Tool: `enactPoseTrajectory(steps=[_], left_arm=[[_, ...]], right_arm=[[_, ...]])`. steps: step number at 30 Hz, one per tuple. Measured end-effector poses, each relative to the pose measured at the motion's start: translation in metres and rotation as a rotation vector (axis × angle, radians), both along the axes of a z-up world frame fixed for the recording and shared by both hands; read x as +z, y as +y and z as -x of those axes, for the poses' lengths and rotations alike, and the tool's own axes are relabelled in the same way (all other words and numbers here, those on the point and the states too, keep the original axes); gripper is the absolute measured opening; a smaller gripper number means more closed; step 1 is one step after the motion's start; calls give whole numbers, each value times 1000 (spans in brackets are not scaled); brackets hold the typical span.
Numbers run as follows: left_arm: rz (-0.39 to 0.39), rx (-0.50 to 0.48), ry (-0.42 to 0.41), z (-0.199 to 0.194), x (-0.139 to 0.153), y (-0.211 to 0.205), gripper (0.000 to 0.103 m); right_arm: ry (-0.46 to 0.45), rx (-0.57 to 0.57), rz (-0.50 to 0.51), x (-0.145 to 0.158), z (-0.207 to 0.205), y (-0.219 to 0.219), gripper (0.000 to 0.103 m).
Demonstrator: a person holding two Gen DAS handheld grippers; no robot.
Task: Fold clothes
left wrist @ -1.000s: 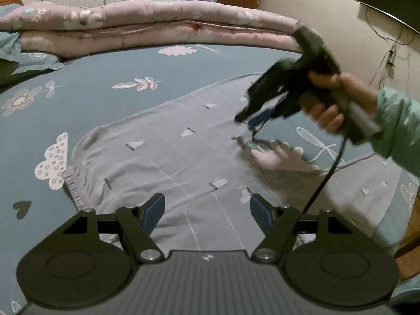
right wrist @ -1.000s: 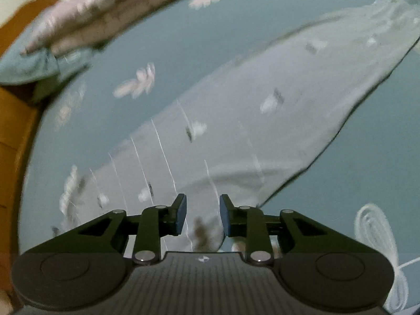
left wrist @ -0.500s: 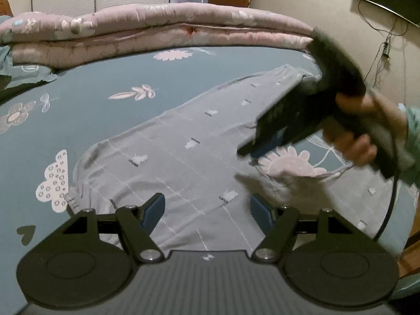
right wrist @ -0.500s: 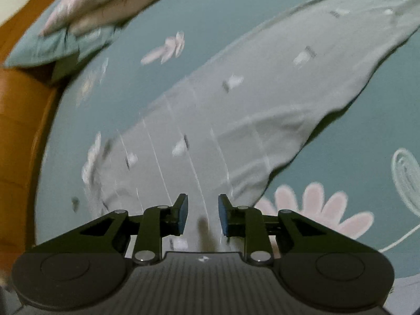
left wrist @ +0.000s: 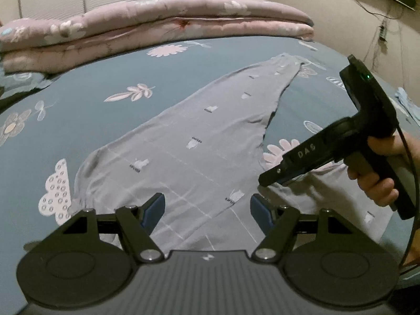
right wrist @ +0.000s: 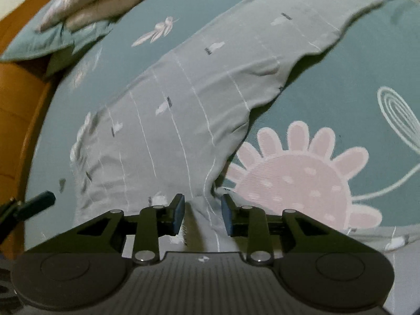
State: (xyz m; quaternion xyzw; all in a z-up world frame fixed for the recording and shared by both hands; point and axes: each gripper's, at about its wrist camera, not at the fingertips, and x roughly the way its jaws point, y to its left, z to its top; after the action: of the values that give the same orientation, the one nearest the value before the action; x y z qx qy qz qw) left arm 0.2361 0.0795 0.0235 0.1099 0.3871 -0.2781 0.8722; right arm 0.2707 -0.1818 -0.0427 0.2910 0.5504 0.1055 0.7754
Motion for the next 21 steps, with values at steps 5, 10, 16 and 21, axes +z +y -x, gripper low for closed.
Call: enactPoseTrajectory(steps=[5,10,16,21], left_arm=[[-5,-15,6,-10,-3,0,72],[1,-24,27,-18,-8,-1,72],[4,-61,10,-22,-3,-7,72],[4,-77,12,-28,0,-12,72]], right_arm=[[-11,-54,-7,8,7,-4,36],[3,-95,-15,8,12,-6,36],[-21,-111,-5,15,20,-10,36],[-31,-134,-8,18,19,-14,36]])
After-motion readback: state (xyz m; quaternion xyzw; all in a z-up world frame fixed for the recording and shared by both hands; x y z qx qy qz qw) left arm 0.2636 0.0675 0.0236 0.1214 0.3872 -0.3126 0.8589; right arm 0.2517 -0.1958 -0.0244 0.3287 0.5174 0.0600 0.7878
